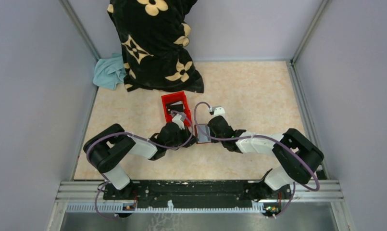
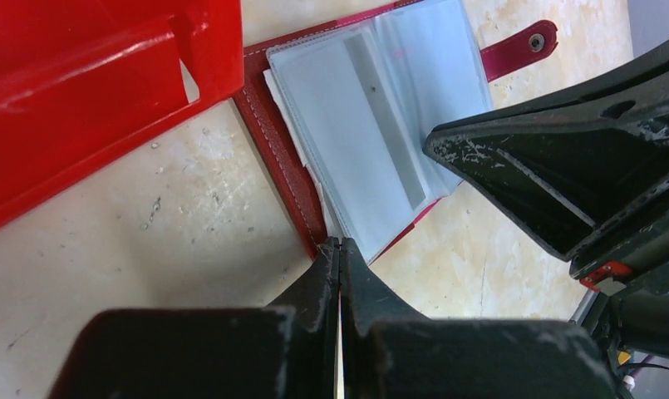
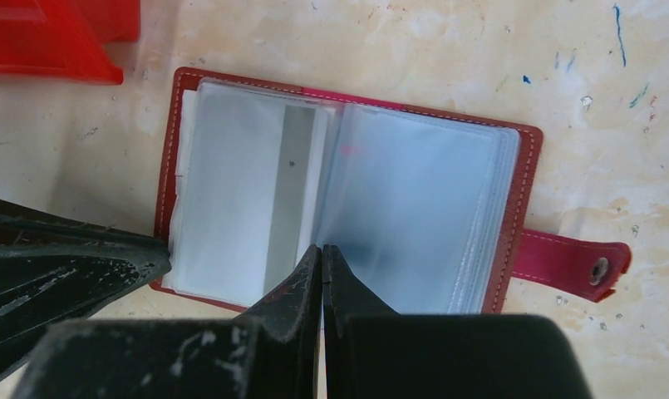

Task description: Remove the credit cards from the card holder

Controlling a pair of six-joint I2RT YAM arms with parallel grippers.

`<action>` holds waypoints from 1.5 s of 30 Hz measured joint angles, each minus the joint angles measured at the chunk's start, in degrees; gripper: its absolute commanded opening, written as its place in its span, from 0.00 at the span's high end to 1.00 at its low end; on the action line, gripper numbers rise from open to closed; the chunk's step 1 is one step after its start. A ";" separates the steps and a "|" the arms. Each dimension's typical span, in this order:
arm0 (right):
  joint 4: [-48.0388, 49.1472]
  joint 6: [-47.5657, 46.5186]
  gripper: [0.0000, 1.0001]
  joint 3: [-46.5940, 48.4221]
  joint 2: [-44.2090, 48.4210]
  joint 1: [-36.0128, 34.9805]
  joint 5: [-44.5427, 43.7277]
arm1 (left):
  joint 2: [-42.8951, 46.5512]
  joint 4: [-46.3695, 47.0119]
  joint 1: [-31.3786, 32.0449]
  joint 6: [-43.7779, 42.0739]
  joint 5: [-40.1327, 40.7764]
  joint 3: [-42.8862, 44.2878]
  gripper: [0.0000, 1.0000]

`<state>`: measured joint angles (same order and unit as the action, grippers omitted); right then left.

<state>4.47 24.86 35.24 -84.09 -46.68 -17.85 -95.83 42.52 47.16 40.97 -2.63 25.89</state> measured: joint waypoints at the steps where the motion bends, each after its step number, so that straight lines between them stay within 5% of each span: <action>1: 0.02 0.24 1.00 -0.09 -0.04 0.00 0.11 | -0.20 -0.02 0.00 0.00 0.00 0.28 1.00; 21: 2.58 2.56 1.00 -1.22 -1.14 1.38 2.89 | -2.32 -1.90 0.00 -0.04 0.02 4.13 1.00; 27: 0.09 2.82 1.00 -4.61 4.79 4.70 2.45 | -2.49 -2.05 0.00 -0.09 0.04 4.55 1.00; 45: -7.72 6.54 1.00 -5.27 8.17 9.09 -7.17 | -3.06 -2.14 0.15 0.20 -1.38 5.18 1.00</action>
<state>-3.25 31.40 29.98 -75.92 -37.58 -25.02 -98.89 40.38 47.31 41.17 -4.01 31.07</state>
